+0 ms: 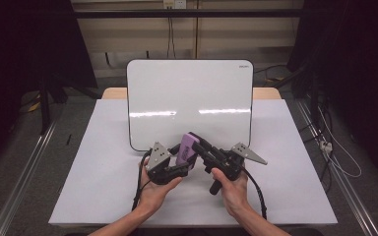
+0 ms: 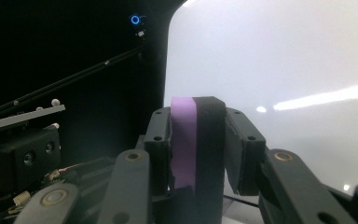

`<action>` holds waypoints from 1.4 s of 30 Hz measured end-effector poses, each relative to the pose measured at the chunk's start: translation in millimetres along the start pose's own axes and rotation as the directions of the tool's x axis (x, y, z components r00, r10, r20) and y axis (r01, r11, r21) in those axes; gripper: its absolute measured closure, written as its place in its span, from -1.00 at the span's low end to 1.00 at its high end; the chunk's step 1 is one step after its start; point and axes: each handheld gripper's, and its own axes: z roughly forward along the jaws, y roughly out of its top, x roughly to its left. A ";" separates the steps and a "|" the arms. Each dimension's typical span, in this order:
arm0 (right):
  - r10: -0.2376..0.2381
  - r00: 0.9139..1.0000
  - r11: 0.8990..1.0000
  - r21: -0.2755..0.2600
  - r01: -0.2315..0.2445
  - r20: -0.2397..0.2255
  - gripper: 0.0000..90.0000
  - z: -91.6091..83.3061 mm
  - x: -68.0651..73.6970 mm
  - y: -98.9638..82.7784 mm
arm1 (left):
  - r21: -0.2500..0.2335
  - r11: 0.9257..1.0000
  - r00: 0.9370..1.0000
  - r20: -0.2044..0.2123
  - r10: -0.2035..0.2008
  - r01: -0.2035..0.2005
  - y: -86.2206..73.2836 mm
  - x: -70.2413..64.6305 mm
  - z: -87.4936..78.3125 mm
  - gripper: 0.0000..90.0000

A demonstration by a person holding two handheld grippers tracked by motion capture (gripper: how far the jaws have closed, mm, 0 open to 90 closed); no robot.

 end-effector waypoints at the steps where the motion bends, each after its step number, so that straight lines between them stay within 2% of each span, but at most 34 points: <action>1: -0.005 1.000 1.000 -0.001 0.005 0.000 0.46 -0.6 -0.4 0.9 | 0.002 1.000 1.000 -0.005 -0.005 0.006 -0.2 0.3 -0.3 -0.32; 5: -0.014 1.000 1.000 -0.003 0.014 0.003 0.46 -2.0 -2.1 2.9 | 0.018 1.000 1.000 -0.004 -0.003 0.003 -0.3 1.0 -0.3 -0.44; 8: -0.026 1.000 1.000 -0.009 0.026 0.013 0.47 -3.9 -4.5 5.7 | 0.069 0.998 1.000 -0.023 0.016 -0.014 0.0 1.5 0.7 -0.72; 10: -0.029 0.999 1.000 -0.008 0.029 0.017 0.47 -4.3 -5.3 6.2 | 0.083 0.997 1.000 -0.019 0.006 -0.004 0.6 2.2 0.2 -0.72; 12: -0.044 0.998 0.999 -0.006 0.044 0.033 0.47 -5.0 -6.9 6.8 | 0.096 0.995 1.000 -0.022 0.013 -0.011 2.8 2.8 -0.4 -0.78; 17: -0.055 0.998 0.998 -0.007 0.055 0.035 0.47 -7.8 -9.6 10.5 | 0.111 0.993 0.998 -0.026 0.048 -0.045 12.0 4.8 -3.8 -0.88; 20: -0.058 0.998 0.998 -0.008 0.059 0.036 0.47 -8.9 -10.6 11.7 | 0.108 0.994 1.000 -0.015 0.028 -0.026 17.2 10.2 -7.4 -0.88; 24: -0.082 0.995 0.997 -0.009 0.083 0.050 0.47 -11.9 -12.0 15.1 | 0.119 0.992 0.999 -0.020 0.043 -0.040 22.3 19.3 -12.4 -0.88; 26: -0.107 0.993 0.994 0.002 0.107 0.057 0.48 -14.1 -13.4 17.7 | 0.127 0.991 0.999 -0.015 0.039 -0.037 23.6 25.5 -14.4 -0.80; 27: -0.118 0.991 0.993 0.003 0.119 0.061 0.48 -14.9 -13.6 18.8 | 0.126 0.991 0.998 -0.044 0.042 -0.036 23.6 31.2 -17.6 -0.81; 28: -0.118 0.991 0.993 0.003 0.119 0.061 0.48 -14.9 -13.6 18.8 | 0.126 0.991 0.998 -0.044 0.042 -0.036 23.6 31.2 -17.6 -0.80; 31: -0.190 0.978 0.982 0.011 0.190 0.092 0.48 -18.5 -13.2 23.5 | 0.117 0.993 0.998 -0.053 0.022 -0.015 22.0 40.9 -24.4 -0.80; 32: -0.190 0.978 0.982 0.011 0.190 0.092 0.48 -18.5 -13.2 23.5 | 0.117 0.993 0.998 -0.053 0.022 -0.015 22.0 40.9 -24.4 -0.80; 34: -0.219 0.970 0.976 0.018 0.219 0.101 0.48 -20.5 -12.9 26.0 | 0.111 0.994 0.998 -0.063 0.025 -0.018 21.6 43.7 -28.4 -0.80; 37: -0.232 0.967 0.973 0.025 0.230 0.103 0.48 -21.4 -12.9 27.2 | 0.114 0.993 0.998 -0.065 0.018 -0.011 20.7 47.4 -34.9 -0.82; 40: -0.261 0.959 0.965 0.032 0.259 0.109 0.49 -23.0 -13.0 30.8 | 0.118 0.993 0.997 -0.076 0.018 -0.009 18.1 50.9 -42.4 -0.84; 42: -0.263 0.958 0.965 0.031 0.261 0.113 0.49 -23.3 -13.1 31.8 | 0.130 0.991 0.994 -0.103 0.021 -0.008 14.9 52.9 -47.7 -0.84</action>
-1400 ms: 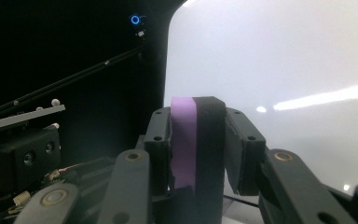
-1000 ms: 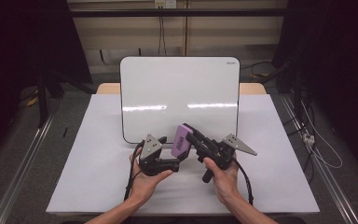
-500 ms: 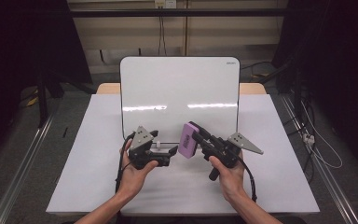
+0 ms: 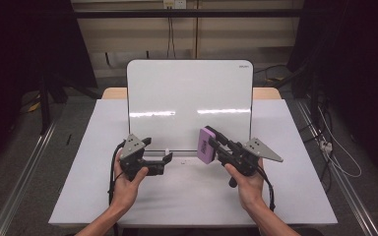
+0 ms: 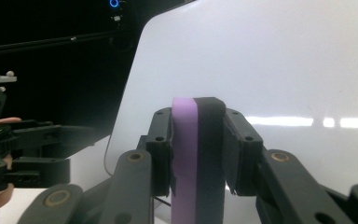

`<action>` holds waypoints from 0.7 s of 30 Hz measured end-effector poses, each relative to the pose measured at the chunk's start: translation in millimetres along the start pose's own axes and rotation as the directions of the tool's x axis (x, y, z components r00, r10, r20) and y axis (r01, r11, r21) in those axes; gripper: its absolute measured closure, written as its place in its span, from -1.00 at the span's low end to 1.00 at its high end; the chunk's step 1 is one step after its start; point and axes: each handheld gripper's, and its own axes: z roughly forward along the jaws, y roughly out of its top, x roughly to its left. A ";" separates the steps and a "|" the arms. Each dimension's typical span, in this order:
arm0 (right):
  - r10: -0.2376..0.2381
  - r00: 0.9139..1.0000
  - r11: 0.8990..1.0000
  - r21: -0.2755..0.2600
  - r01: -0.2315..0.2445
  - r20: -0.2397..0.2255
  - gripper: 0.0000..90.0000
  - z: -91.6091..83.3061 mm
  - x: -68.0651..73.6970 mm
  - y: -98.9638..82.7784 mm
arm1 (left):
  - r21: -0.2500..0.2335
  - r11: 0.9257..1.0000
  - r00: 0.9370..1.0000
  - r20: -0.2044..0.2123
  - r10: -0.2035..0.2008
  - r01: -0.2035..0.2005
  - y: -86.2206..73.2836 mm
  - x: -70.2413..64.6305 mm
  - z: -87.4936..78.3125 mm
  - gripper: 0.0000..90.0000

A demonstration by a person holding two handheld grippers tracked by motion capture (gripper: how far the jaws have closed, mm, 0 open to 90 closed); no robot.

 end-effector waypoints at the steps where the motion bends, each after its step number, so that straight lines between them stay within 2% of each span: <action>1: -0.017 1.000 1.000 0.000 0.017 0.012 0.49 -1.1 -1.0 1.4 | 0.003 1.000 1.000 -0.009 -0.018 0.018 -3.1 1.4 -2.2 -0.84; 2: -0.017 1.000 1.000 0.000 0.017 0.012 0.49 -1.1 -1.0 1.4 | 0.000 0.999 0.999 -0.003 -0.046 0.046 -6.4 3.4 -3.9 -0.84; 3: -0.032 0.999 0.999 0.008 0.032 0.023 0.49 -2.1 -2.1 2.6 | 0.005 0.999 0.999 0.005 -0.054 0.054 -9.2 5.4 -5.7 -0.86; 6: -0.056 0.998 0.998 0.020 0.056 0.030 0.49 -3.1 -2.8 4.3 | 0.010 1.000 1.000 -0.005 -0.022 0.022 -15.0 7.7 -10.9 -0.87; 8: -0.078 0.996 0.996 0.043 0.077 0.033 0.49 -3.8 -2.8 7.2 | 0.011 1.000 1.000 -0.003 -0.028 0.028 -17.1 9.6 -14.6 -0.87; 10: -0.095 0.995 0.993 0.081 0.091 0.040 0.49 -4.5 -3.8 11.3 | 0.028 1.000 1.000 -0.021 -0.004 0.005 -18.7 11.0 -18.4 -0.87; 11: -0.120 0.992 0.990 0.084 0.116 0.048 0.49 -5.5 -4.9 14.9 | 0.032 0.999 1.000 -0.023 0.001 -0.001 -20.1 11.4 -20.3 -0.87; 14: -0.135 0.989 0.987 0.100 0.129 0.058 0.50 -6.6 -6.8 19.7 | 0.045 0.999 1.000 -0.022 0.003 -0.002 -25.2 12.8 -27.2 -0.86; 18: -0.186 0.979 0.976 0.130 0.174 0.087 0.50 -9.3 -10.8 26.9 | 0.048 0.999 0.999 -0.032 0.016 -0.015 -31.4 17.3 -38.7 -0.86; 21: -0.243 0.964 0.961 0.159 0.225 0.106 0.50 -11.3 -12.7 30.8 | 0.043 0.999 0.998 -0.055 0.012 -0.009 -38.6 23.4 -45.1 -0.86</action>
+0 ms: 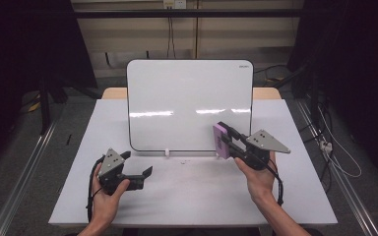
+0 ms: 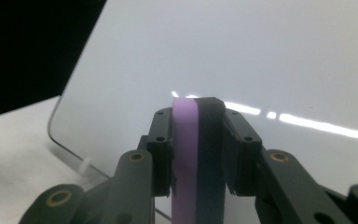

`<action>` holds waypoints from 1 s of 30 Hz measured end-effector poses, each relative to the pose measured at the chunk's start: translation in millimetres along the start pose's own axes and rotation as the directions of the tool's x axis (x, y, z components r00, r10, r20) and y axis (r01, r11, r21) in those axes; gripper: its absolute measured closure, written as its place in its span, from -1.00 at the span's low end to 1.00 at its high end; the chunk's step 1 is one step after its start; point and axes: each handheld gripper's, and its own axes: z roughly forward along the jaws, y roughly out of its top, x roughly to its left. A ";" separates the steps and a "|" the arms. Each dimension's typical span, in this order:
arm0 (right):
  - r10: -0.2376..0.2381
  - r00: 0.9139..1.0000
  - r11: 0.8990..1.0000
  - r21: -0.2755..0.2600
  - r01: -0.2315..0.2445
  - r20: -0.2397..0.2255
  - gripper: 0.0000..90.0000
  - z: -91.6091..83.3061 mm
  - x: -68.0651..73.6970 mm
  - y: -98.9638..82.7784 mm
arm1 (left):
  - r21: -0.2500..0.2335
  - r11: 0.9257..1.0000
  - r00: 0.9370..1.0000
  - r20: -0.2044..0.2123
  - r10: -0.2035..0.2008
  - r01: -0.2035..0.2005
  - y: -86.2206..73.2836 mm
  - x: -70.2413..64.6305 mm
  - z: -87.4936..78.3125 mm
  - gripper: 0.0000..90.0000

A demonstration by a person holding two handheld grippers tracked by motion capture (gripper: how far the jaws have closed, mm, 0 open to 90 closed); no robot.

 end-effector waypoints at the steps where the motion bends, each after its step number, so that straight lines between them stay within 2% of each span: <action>1: -0.012 1.000 1.000 0.002 0.012 0.009 0.50 -0.3 -1.0 1.0 | -0.006 1.000 1.000 -0.003 -0.016 0.016 -2.6 2.2 -0.9 -0.85; 5: -0.060 0.997 0.998 0.029 0.059 0.047 0.50 -1.9 -5.0 6.4 | -0.020 0.997 0.997 -0.030 -0.071 0.070 -8.5 11.9 -5.5 -0.85; 7: -0.094 0.993 0.995 0.048 0.090 0.070 0.50 -2.1 -7.0 9.1 | -0.024 0.997 0.996 -0.052 -0.076 0.075 -9.8 15.0 -6.8 -0.85; 10: -0.118 0.988 0.990 0.085 0.110 0.094 0.51 -0.1 -9.6 10.3 | -0.023 0.997 0.994 -0.072 -0.076 0.075 -10.2 17.6 -6.5 -0.85; 18: -0.166 0.978 0.978 0.146 0.147 0.128 0.51 5.1 -13.3 8.7 | -0.022 0.999 0.997 -0.066 -0.048 0.047 -7.0 14.1 -3.7 -0.85; 20: -0.174 0.975 0.974 0.167 0.150 0.135 0.51 6.2 -14.3 8.6 | -0.024 0.998 0.997 -0.058 -0.057 0.056 -7.1 12.0 -4.0 -0.85; 22: -0.205 0.968 0.966 0.189 0.176 0.147 0.51 7.7 -13.6 8.0 | -0.018 0.999 0.998 -0.041 -0.046 0.045 -6.9 9.0 -3.5 -0.85; 26: -0.256 0.953 0.951 0.218 0.219 0.160 0.52 10.8 -10.3 8.8 | -0.014 1.000 0.999 -0.040 -0.021 0.020 -6.1 6.6 -2.4 -0.85; 27: -0.270 0.949 0.946 0.228 0.230 0.162 0.52 11.8 -9.5 9.4 | -0.015 1.000 0.999 -0.038 -0.023 0.023 -6.2 6.8 -2.4 -0.85; 28: -0.291 0.941 0.939 0.239 0.247 0.170 0.52 12.6 -8.2 9.8 | -0.014 1.000 0.999 -0.041 -0.021 0.021 -6.5 7.2 -2.6 -0.85; 30: -0.309 0.935 0.931 0.255 0.260 0.175 0.52 14.2 -6.7 10.1 | -0.011 1.000 0.999 -0.041 -0.020 0.020 -7.5 8.2 -3.2 -0.85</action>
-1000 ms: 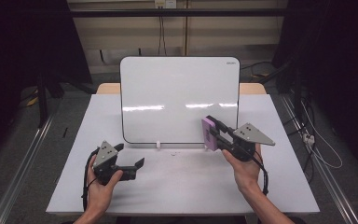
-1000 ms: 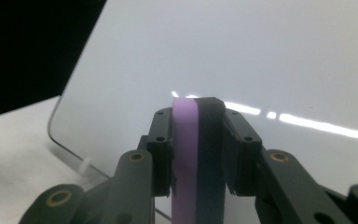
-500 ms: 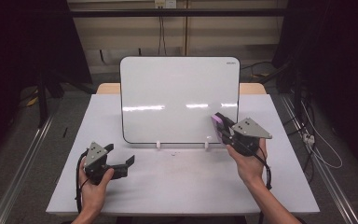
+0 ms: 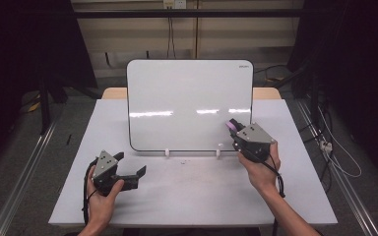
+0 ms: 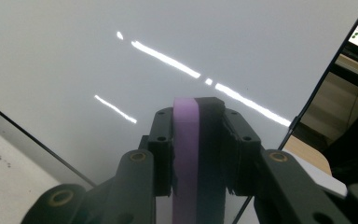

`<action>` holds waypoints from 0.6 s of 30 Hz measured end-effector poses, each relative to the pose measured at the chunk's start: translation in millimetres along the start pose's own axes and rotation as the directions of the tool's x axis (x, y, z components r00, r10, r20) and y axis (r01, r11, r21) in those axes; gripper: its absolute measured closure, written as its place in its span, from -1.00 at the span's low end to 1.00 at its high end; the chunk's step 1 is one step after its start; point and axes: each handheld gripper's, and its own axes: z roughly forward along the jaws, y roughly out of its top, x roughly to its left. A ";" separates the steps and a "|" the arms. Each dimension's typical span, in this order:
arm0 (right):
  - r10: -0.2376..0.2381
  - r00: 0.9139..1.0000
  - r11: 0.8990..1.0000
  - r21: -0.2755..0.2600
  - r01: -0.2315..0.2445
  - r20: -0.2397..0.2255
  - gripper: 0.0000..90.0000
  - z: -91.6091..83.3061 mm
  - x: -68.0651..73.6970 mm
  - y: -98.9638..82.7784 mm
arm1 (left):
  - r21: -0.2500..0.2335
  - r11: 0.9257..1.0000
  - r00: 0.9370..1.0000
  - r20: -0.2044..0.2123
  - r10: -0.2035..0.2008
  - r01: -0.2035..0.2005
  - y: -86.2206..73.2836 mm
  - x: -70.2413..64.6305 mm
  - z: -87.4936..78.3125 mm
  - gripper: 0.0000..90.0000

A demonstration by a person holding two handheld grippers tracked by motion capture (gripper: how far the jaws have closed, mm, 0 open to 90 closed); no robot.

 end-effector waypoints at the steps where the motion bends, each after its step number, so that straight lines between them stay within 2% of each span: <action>1: -0.017 1.000 1.000 0.004 0.017 0.014 0.52 0.4 1.0 0.4 | 0.001 1.000 1.000 -0.003 -0.003 0.003 -0.4 0.3 -0.2 -0.85; 4: -0.053 0.998 0.998 0.039 0.052 0.030 0.52 3.8 4.3 1.1 | 0.000 1.000 1.000 -0.004 -0.006 0.006 -0.9 0.8 0.6 -0.85; 8: -0.123 0.991 0.988 0.102 0.117 0.055 0.52 12.6 12.1 0.1 | 0.007 1.000 1.000 -0.002 0.004 -0.004 -0.9 1.3 1.6 -0.85; 12: -0.169 0.984 0.980 0.112 0.163 0.051 0.52 21.3 18.6 -0.7 | 0.011 1.000 1.000 0.000 0.010 -0.010 -1.2 1.2 2.2 -0.85; 15: -0.173 0.984 0.978 0.123 0.167 0.042 0.52 25.7 20.0 -1.1 | 0.008 1.000 1.000 -0.004 0.002 -0.002 -1.8 0.9 2.5 -0.85; 18: -0.174 0.984 0.977 0.129 0.167 0.040 0.52 29.2 20.2 -3.0 | 0.011 1.000 1.000 -0.004 0.010 -0.010 -1.8 2.7 2.2 -0.85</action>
